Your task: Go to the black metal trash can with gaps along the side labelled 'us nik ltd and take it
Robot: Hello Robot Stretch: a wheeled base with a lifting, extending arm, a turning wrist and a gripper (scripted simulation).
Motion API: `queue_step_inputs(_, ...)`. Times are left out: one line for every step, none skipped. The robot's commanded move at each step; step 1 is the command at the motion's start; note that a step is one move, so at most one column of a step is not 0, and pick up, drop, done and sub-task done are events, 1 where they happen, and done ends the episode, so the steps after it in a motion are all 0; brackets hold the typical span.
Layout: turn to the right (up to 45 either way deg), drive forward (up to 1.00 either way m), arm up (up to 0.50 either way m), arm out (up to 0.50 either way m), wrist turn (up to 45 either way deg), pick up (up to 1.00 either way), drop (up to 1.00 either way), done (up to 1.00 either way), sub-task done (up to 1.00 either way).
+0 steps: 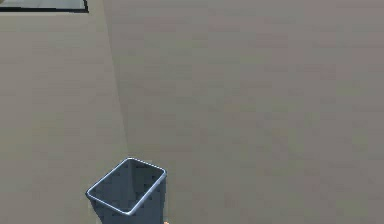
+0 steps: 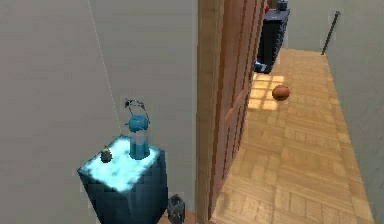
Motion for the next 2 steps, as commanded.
queue_step_inputs(0.0,0.00,0.00,0.00,0.0,1.00,0.00,0.00,0.00)
queue_step_inputs(0.0,0.00,0.10,0.00,0.0,0.00,0.00,0.00,0.00)
